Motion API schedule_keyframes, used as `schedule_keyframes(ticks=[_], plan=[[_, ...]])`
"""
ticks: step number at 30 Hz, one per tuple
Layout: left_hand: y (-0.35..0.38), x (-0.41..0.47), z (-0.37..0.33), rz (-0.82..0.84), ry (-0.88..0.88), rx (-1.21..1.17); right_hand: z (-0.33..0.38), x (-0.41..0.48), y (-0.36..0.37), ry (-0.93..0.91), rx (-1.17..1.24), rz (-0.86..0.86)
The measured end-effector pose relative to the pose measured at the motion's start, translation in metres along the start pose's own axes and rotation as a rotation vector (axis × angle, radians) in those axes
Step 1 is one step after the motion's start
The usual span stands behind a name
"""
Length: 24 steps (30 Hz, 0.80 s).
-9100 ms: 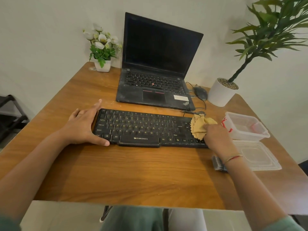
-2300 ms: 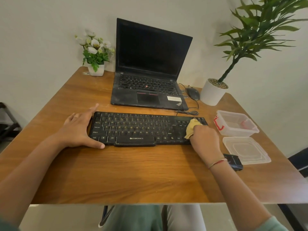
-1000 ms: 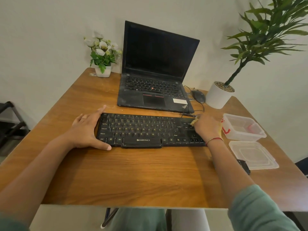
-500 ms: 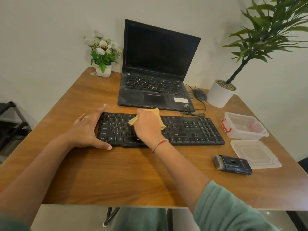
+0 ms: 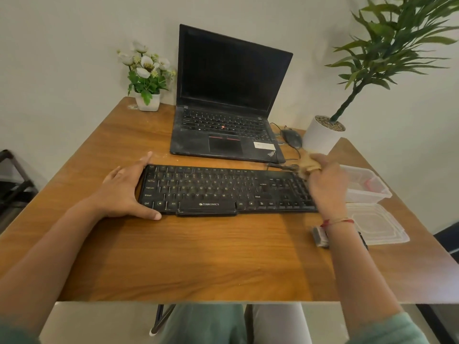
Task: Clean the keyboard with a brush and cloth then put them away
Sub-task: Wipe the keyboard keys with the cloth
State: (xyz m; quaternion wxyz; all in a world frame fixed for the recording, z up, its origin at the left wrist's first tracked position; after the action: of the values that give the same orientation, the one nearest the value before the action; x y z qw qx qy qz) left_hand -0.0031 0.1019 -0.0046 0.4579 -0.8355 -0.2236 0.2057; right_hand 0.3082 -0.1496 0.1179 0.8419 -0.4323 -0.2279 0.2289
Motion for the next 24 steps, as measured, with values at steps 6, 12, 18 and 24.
schedule_keyframes(ticks=[6,12,18,24], plan=[[0.0,0.003,0.003,-0.008,0.003,0.019,-0.03,-0.002,0.05,0.118,-0.465,0.239],[0.001,0.002,0.003,0.0,0.001,0.024,0.017,-0.026,0.071,-0.061,-0.548,0.213],[0.0,0.001,0.001,-0.006,-0.002,0.023,0.076,-0.082,0.092,-0.232,-0.193,0.338],[0.0,0.001,0.001,0.007,-0.009,0.02,0.106,-0.116,0.111,-0.073,0.774,0.829]])
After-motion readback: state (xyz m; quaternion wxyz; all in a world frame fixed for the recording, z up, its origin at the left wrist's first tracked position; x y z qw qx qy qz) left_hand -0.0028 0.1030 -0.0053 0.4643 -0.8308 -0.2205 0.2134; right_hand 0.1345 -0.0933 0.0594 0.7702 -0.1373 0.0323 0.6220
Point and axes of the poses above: each hand's wrist, its own x-axis towards the middle knuckle, its own y-axis out of the palm, z = x × y, the point moved 8 cm from there along x, towards the middle knuckle, and after that the axes turned 10 degrees about z, right-handed, at the moved point
